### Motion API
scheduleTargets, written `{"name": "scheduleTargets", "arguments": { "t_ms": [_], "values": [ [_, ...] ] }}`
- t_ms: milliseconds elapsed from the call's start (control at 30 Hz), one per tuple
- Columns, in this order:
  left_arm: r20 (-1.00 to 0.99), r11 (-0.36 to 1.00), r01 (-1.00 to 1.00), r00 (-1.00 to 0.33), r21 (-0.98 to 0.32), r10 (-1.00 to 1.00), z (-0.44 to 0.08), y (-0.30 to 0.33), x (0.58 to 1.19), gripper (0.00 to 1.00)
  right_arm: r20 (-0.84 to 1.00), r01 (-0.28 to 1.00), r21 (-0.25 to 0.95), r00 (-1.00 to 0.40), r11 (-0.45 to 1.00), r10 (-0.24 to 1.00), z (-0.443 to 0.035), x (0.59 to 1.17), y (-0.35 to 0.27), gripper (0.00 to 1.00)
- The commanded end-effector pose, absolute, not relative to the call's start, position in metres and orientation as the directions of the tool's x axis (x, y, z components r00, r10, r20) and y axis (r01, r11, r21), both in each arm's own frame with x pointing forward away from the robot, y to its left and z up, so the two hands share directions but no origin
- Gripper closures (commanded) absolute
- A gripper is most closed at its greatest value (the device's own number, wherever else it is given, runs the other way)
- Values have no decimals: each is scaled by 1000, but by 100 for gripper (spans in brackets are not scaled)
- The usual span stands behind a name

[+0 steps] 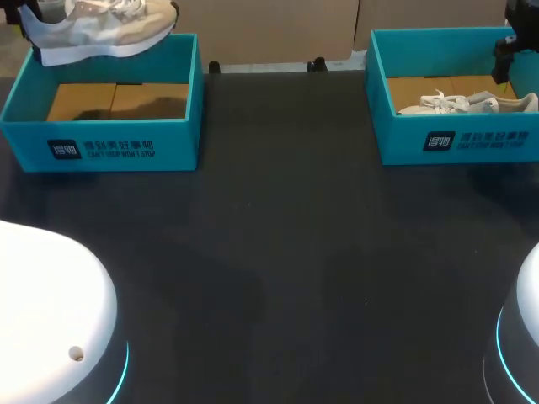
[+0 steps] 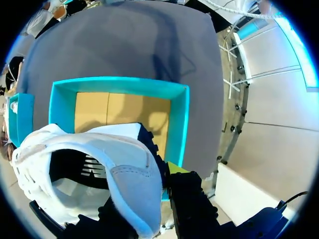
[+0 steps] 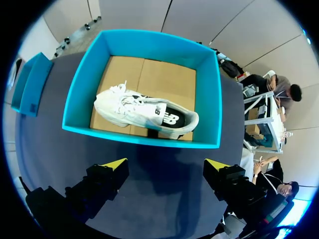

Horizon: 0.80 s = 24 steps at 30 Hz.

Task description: Take the shoe out of the shoebox, open the shoe tongue, remove and reinsert the insole, then place the shoe into the shoebox

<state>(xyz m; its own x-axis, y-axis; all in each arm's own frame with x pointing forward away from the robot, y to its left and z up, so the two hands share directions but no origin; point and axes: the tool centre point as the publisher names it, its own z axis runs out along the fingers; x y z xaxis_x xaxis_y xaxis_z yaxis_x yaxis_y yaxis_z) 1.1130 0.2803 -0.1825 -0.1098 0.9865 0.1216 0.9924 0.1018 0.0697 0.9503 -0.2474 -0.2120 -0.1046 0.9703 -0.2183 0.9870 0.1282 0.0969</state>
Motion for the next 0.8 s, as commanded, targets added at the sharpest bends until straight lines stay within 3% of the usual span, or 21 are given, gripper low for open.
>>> {"name": "scheduleTargets", "arguments": {
  "t_ms": [33,267,600,800],
  "values": [
    [126,117,986,-132,120,983,-168,271,1084,100,-218,987,97,-105,129,970,-212,950,-247,0],
    [144,160,977,-181,144,973,-158,243,1055,100,-218,987,97,-105,129,970,-212,950,-247,0],
    [135,128,979,-150,159,979,-148,201,1011,100,-218,987,97,-105,129,970,-212,950,-247,0],
    [138,112,990,-123,89,983,-146,186,1006,100,-218,987,97,-105,129,970,-212,950,-247,0]
  ]
}}
